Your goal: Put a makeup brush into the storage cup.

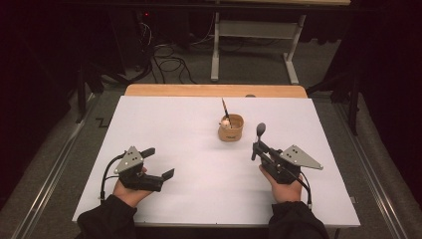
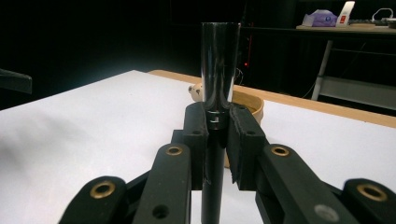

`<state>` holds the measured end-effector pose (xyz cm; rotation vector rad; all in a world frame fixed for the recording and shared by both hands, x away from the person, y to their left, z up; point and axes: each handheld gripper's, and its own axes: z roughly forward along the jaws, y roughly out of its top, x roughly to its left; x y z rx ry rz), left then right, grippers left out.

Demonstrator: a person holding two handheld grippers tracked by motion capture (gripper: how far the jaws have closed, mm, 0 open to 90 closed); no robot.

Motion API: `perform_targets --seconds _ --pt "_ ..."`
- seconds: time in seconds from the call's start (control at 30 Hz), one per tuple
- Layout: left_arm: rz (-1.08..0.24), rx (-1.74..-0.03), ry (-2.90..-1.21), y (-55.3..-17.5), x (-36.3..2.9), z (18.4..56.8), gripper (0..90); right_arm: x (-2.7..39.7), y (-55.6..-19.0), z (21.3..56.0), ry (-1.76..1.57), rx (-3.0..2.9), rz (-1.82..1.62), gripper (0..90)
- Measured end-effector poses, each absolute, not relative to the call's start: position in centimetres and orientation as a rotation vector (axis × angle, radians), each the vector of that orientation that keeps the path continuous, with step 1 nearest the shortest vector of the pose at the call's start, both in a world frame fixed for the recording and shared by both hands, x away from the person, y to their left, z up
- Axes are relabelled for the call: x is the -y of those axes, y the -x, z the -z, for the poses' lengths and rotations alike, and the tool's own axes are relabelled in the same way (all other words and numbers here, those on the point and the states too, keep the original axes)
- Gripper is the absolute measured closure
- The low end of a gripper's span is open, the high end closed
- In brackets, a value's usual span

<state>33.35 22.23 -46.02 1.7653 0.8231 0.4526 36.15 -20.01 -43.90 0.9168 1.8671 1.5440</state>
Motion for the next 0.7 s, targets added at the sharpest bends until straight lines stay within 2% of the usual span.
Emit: perform_targets --seconds 0.37,0.7 --pt "-0.443 -0.814 -1.759 -33.3 -22.2 46.0 0.4 18.4 -37.3 43.3 -0.92 -1.873 -1.551 80.3" --pt "-0.438 -0.815 -1.748 -33.3 -22.3 46.0 0.4 17.8 -39.8 41.7 -0.949 -1.846 -1.544 80.3"
